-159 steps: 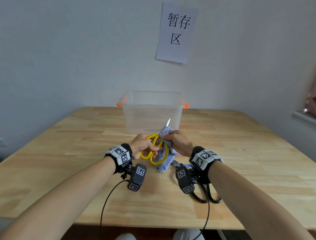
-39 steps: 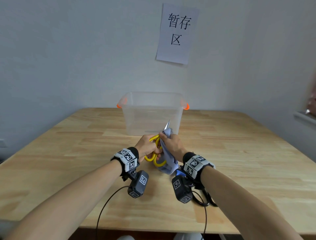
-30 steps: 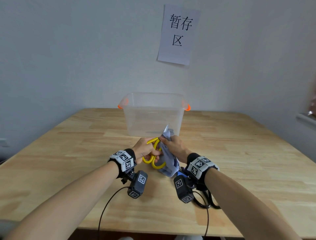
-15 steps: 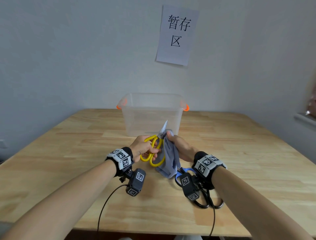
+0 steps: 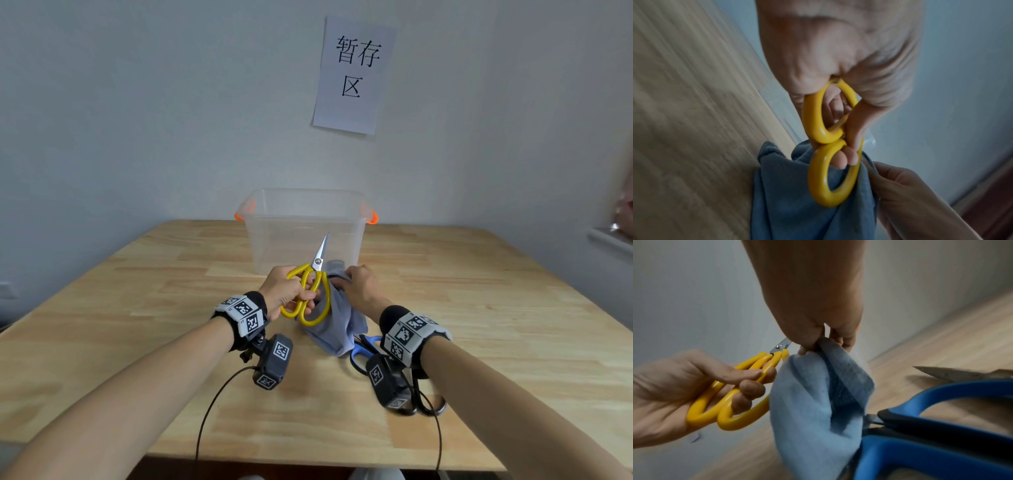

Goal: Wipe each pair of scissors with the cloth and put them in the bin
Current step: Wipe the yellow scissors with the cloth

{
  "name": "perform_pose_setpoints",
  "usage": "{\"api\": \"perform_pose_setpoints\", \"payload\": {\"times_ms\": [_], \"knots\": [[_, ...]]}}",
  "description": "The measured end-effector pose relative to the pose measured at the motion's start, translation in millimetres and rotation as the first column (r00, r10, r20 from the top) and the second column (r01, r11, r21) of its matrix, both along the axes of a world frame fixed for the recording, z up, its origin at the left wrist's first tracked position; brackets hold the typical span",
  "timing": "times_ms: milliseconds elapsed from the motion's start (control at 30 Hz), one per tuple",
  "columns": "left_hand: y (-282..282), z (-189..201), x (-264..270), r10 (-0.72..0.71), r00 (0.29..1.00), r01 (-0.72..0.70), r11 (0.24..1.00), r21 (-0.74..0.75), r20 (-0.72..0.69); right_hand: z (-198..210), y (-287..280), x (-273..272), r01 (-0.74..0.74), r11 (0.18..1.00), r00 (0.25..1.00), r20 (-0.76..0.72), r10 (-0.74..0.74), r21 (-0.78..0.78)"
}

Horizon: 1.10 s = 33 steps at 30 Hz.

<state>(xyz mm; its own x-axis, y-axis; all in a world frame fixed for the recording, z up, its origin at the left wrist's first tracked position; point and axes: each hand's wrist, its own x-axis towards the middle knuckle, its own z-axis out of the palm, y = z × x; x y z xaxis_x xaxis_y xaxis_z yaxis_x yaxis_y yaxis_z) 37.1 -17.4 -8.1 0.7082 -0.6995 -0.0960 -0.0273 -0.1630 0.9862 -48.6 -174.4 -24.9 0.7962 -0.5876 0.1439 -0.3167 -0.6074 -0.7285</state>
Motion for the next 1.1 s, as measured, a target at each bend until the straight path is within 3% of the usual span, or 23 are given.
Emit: {"api": "perform_pose_setpoints", "payload": {"times_ms": [200, 400, 600, 900, 1100], "knots": [[-1.3, 2.2, -3.3, 0.012, 1.0, -0.012, 1.0, 0.004, 0.009, 13.3, 5.0, -9.0, -0.035, 0.996, 0.999, 0.001, 0.035, 0.083], [0.3, 4.5, -5.8, 0.017, 1.0, -0.017, 1.0, -0.005, 0.012, 21.6, 2.5, -11.8, 0.096, 0.946, 0.976, 0.159, -0.151, 0.309], [-2.1, 3.9, -9.0, -0.009, 0.999, 0.009, 1.0, 0.005, 0.051, 24.1, 18.4, -7.4, -0.074, 0.774, 0.943, 0.297, -0.151, 0.629], [1.8, 1.3, -6.5, 0.0, 0.997, -0.001, 1.0, 0.009, 0.08, 15.1, 16.1, -5.8, -0.228, 0.852, 0.946, 0.314, 0.08, 0.472], [0.8, 0.7, -9.0, -0.038, 0.996, 0.037, 0.999, 0.011, 0.076, 3.4, 17.9, 7.8, -0.099, 0.915, 0.954, 0.3, -0.025, 0.392]]}}
